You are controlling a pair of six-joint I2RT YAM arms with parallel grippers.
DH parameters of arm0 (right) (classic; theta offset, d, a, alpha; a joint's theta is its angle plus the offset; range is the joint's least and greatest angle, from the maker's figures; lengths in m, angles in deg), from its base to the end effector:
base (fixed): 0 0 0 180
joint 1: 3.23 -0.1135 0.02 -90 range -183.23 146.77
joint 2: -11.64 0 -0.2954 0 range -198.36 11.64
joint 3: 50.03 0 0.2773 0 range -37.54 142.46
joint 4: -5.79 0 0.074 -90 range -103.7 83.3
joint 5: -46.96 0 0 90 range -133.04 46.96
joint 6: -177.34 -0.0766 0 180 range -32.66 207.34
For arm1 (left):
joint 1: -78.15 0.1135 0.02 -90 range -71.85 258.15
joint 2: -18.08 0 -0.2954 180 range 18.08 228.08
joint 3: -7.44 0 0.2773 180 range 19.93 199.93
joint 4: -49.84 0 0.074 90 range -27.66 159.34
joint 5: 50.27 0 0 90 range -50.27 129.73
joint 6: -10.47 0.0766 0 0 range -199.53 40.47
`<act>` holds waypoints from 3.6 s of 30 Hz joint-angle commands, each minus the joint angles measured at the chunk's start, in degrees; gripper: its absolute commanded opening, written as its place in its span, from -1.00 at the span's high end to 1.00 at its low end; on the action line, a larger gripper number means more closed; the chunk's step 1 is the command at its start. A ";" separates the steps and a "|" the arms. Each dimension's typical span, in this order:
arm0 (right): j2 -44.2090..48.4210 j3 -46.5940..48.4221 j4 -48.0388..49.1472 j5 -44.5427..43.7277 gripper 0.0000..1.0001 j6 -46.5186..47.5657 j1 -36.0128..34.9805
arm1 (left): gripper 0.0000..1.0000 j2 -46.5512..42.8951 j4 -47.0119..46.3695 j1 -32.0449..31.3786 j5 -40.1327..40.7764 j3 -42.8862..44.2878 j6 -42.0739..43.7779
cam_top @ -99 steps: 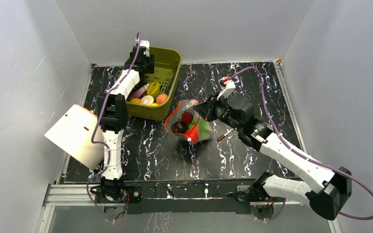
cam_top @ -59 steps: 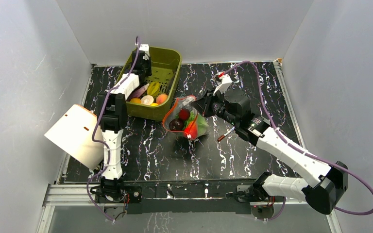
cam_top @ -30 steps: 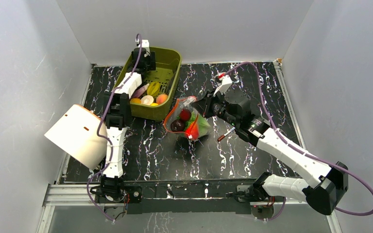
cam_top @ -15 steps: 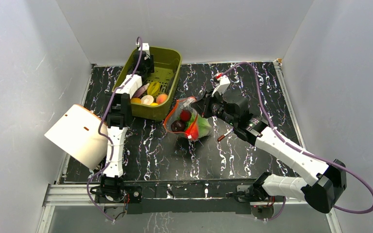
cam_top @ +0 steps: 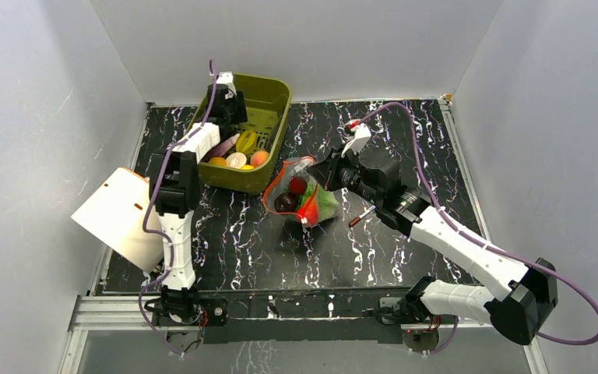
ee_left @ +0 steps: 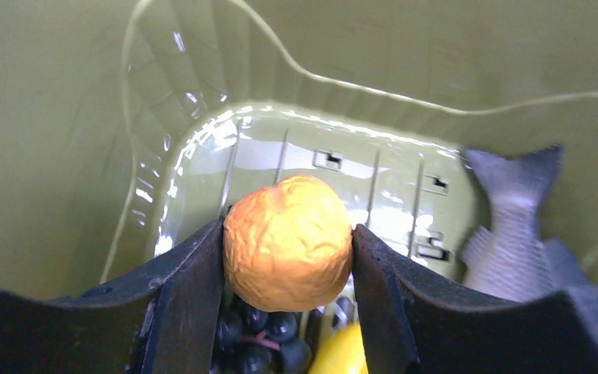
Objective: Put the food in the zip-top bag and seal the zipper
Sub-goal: Pick up the fake fruit from the bin, then place the fake fruit in the zipper food storage bag.
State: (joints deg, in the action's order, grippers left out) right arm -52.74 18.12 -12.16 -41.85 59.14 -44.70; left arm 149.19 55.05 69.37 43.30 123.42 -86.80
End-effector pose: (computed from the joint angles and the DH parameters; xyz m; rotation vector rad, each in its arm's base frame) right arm 0.2349 0.2098 0.3612 -0.2358 1.8937 0.8651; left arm 0.6164 -0.0904 0.2114 -0.0164 1.9271 -0.1277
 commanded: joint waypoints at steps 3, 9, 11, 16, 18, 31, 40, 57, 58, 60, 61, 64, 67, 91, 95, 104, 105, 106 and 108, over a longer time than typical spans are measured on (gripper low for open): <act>3.26 -0.72 5.51 -2.00 1.00 -0.94 -0.09 | 0.38 -11.84 -0.46 -0.06 -6.03 -6.49 -5.30; 3.87 -1.57 5.19 -2.39 1.00 -1.53 -0.01 | 0.40 -19.37 2.15 -0.10 -13.76 -12.40 -10.41; 3.78 -1.77 5.02 -2.36 1.00 -1.66 0.04 | 0.40 -21.55 1.99 -0.35 -16.04 -14.34 -12.21; 3.36 -1.71 4.89 -2.49 1.00 -1.20 -0.01 | 0.39 -26.26 3.01 -0.35 -20.45 -17.84 -16.70; 3.15 -1.95 4.88 -2.69 1.00 -1.23 -0.01 | 0.39 -28.67 3.59 -0.36 -22.41 -19.74 -17.83; -0.12 1.10 3.57 -2.23 1.00 -2.08 0.15 | 0.39 -44.76 10.61 -0.37 -41.78 -29.57 -18.45; -0.93 1.31 4.92 -1.93 1.00 -4.74 0.14 | 0.39 -55.10 8.08 -0.86 -51.97 -39.93 -20.94; -2.99 3.84 5.48 -1.64 1.00 -5.82 0.10 | 0.40 -63.59 3.03 -7.08 -55.62 -46.67 -25.83; -3.01 3.81 5.68 -1.40 1.00 -6.01 0.13 | 0.40 -63.49 2.80 -7.65 -55.54 -46.89 -25.85; -3.14 3.87 5.80 -1.16 1.00 -6.16 0.11 | 0.40 -63.23 2.26 -9.01 -55.32 -47.16 -25.89; -3.20 3.89 5.80 -1.08 1.00 -6.28 0.09 | 0.40 -63.09 2.20 -9.59 -55.02 -47.30 -25.69; -3.40 4.03 5.89 -0.55 1.00 -6.53 0.11 | 0.40 -62.63 3.04 -11.09 -53.16 -47.66 -24.38; -3.55 4.26 6.10 0.03 1.00 -6.69 0.15 | 0.39 -61.79 2.09 -11.80 -53.14 -48.26 -25.06; -3.71 6.34 7.13 3.57 1.00 -9.33 0.12 | -0.11 -57.23 5.15 -18.64 -41.68 -47.05 -20.80; -3.34 6.12 7.57 3.69 1.00 -10.14 0.13 | -0.42 -58.60 5.90 -18.82 -39.02 -45.87 -21.14; -2.05 4.53 8.11 2.40 1.00 -10.72 0.14 | -0.67 -64.83 18.95 -18.82 -30.69 -40.20 -13.58; -1.80 4.58 7.91 2.07 1.00 -10.64 0.18 | -0.65 -65.55 21.37 -18.82 -28.83 -39.60 -12.38; -1.44 4.57 7.77 1.73 1.00 -10.56 0.23 | -0.62 -66.31 23.47 -18.78 -26.76 -39.09 -11.21; -0.99 4.44 7.48 1.35 1.00 -10.36 0.18 | -0.56 -67.75 27.40 -18.81 -21.63 -38.59 -9.33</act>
State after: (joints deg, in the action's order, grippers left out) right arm -56.63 20.55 -10.74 -39.05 49.30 -44.68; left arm 85.65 72.51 50.62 12.03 81.60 -101.80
